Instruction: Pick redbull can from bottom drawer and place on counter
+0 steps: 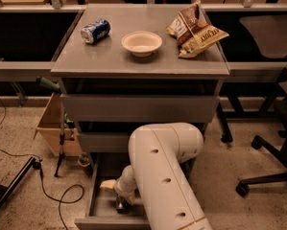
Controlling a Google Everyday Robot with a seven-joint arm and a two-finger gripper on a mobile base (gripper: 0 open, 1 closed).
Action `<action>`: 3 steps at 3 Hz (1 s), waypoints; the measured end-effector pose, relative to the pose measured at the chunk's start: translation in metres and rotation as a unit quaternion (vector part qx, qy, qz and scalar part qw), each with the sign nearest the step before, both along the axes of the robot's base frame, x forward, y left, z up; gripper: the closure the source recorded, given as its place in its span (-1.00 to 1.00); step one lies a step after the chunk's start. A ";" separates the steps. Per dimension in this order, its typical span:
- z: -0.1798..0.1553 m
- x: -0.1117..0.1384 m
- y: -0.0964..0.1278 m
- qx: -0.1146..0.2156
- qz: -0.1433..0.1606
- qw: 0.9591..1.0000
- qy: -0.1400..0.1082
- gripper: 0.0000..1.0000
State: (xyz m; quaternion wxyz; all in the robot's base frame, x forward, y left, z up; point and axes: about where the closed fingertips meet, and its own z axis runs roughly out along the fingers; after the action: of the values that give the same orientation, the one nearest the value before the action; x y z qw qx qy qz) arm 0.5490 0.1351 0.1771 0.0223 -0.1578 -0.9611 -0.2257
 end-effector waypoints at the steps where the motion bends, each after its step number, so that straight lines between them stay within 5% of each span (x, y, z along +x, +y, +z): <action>1: -0.026 0.000 -0.022 -0.011 -0.011 1.000 0.017 -1.00; 2: -0.054 0.006 -0.030 -0.023 -0.014 0.999 0.033 -0.96; 3: -0.058 0.012 -0.026 -0.038 -0.006 0.999 0.034 -0.51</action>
Offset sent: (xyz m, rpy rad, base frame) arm 0.0130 -0.0387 -0.0773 -0.0562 0.0951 -0.0404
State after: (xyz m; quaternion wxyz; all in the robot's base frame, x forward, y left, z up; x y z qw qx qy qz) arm 0.5605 0.1088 0.1195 0.0480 -0.1719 -0.9666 -0.1837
